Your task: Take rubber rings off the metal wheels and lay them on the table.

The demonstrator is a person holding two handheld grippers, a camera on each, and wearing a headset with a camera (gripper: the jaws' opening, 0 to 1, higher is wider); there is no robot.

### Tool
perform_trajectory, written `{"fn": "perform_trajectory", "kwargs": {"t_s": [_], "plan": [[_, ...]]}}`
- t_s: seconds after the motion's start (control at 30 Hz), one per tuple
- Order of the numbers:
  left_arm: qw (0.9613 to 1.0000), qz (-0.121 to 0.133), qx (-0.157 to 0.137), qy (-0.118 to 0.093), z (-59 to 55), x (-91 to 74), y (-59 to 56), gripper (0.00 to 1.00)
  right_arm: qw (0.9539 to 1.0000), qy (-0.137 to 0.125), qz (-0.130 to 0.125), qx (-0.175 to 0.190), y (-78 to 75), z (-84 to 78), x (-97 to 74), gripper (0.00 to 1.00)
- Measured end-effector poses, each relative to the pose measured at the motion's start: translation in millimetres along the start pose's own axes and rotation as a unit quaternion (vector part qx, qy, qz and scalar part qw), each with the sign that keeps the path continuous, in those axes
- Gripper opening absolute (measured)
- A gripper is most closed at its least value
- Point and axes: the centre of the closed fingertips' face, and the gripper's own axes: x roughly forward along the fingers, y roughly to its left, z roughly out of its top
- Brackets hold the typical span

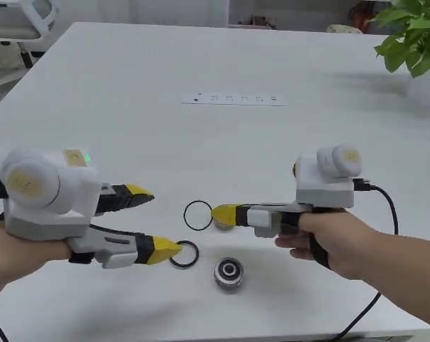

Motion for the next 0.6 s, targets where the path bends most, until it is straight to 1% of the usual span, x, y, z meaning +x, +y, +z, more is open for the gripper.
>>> {"fn": "perform_trajectory", "kwargs": {"t_s": [0.23, 0.37, 0.6], "plan": [[1.0, 0.002, -0.003, 0.0, -5.6, -6.7, -3.5, 0.63, 0.9996, 0.026, 0.011, 0.0, 4.2, -11.5, 8.7, 0.0], [0.9999, 0.007, -0.008, 0.002, -9.9, -10.7, -2.6, 0.64, 0.9991, 0.04, 0.015, -0.001, 5.8, -18.0, 13.2, 0.0], [0.9999, 0.012, -0.01, 0.008, -16.3, -15.8, -2.1, 0.65, 0.9978, 0.064, 0.015, 0.0, 3.4, -29.8, 22.0, 0.0]]}}
